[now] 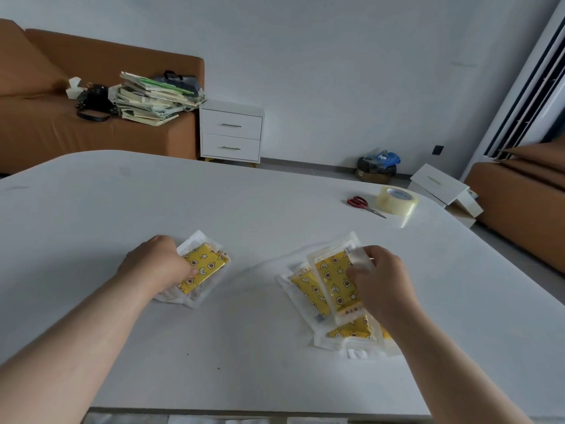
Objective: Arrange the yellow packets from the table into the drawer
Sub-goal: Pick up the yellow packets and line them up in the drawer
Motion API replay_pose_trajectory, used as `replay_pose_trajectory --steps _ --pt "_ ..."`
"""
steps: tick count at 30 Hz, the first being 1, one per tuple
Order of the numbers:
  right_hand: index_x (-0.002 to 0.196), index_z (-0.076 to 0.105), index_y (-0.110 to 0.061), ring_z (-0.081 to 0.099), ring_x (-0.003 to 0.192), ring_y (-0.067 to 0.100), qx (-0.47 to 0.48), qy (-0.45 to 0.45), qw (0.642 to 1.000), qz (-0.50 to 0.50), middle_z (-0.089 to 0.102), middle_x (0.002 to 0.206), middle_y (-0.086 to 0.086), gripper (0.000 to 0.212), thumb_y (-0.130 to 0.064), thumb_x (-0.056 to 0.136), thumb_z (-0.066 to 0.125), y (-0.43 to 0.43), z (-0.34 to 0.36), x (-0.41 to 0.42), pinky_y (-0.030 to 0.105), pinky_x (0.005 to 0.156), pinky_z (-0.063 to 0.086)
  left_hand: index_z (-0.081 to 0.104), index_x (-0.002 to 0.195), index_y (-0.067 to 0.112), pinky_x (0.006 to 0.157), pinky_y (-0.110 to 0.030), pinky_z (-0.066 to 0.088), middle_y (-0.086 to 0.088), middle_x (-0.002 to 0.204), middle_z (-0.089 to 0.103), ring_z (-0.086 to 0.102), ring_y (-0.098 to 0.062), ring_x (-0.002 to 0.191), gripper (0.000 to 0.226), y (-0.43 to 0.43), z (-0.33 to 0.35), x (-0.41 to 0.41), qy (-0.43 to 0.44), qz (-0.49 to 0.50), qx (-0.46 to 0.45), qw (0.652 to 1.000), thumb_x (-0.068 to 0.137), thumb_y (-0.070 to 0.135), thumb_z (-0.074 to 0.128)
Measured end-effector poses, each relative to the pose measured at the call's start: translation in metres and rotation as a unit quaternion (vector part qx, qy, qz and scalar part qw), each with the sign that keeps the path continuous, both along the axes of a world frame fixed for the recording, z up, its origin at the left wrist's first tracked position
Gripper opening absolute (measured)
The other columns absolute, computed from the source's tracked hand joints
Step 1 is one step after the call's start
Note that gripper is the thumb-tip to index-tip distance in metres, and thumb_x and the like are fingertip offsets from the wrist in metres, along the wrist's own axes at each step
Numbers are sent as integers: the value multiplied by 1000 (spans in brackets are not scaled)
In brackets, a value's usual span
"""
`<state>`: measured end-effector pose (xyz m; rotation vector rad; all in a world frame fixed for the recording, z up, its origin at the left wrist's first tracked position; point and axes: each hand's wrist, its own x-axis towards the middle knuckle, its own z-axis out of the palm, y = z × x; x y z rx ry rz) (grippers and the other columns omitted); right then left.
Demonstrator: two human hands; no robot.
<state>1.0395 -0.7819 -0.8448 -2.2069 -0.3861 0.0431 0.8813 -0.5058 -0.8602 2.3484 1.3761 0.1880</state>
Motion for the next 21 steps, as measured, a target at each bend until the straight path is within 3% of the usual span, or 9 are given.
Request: replay_pose_trajectory --steps 5,7,9,12,14,18,21 --pt "92 65 -25 66 76 21 55 6 998 1 68 83 -2 17 -8 88 64 1 8 -2 40 67 59 56 91 17 66 -30 47 -1 92 61 60 -24 84 36 5 -1 -1 -50 -20 -29 998 66 29 79" --pt "92 66 -25 68 78 23 59 27 998 10 70 84 0 17 -9 87 66 3 10 -3 44 73 60 52 96 19 62 -29 42 3 94 57 58 -22 85 37 5 0 -2 -73 -33 -19 997 69 25 77" --pt "100 67 -22 69 76 20 49 47 997 26 70 86 -2 18 -10 87 67 6 10 -4 39 67 60 49 102 21 62 -29 39 5 93 53 56 -23 87 38 3 2 -2 -92 -42 -2 995 74 20 74" --pt "112 64 -24 66 73 13 -14 37 998 49 69 92 -3 26 -15 87 66 12 4 -5 24 53 49 48 103 22 60 -29 38 7 90 52 56 -23 85 36 1 4 -2 -120 -48 13 992 77 16 71" --pt "113 64 -25 61 73 10 -84 -2 994 65 66 95 -5 27 -19 87 65 15 -1 -6 21 52 42 49 102 22 58 -29 38 9 87 53 57 -21 80 35 1 4 -3 -138 -44 8 989 76 13 70" --pt "113 65 -23 58 87 17 -186 -60 977 80 65 97 -4 26 -32 89 62 18 -4 -9 26 65 46 50 102 20 56 -29 38 8 88 55 57 -19 78 34 2 3 -6 -148 -46 -1 988 76 14 71" --pt "102 63 -17 58 95 24 -280 -59 955 77 65 98 0 42 -55 84 59 22 -1 -13 31 77 47 50 102 21 58 -29 38 8 88 54 57 -19 79 34 2 3 -8 -149 -44 -11 988 76 15 71"
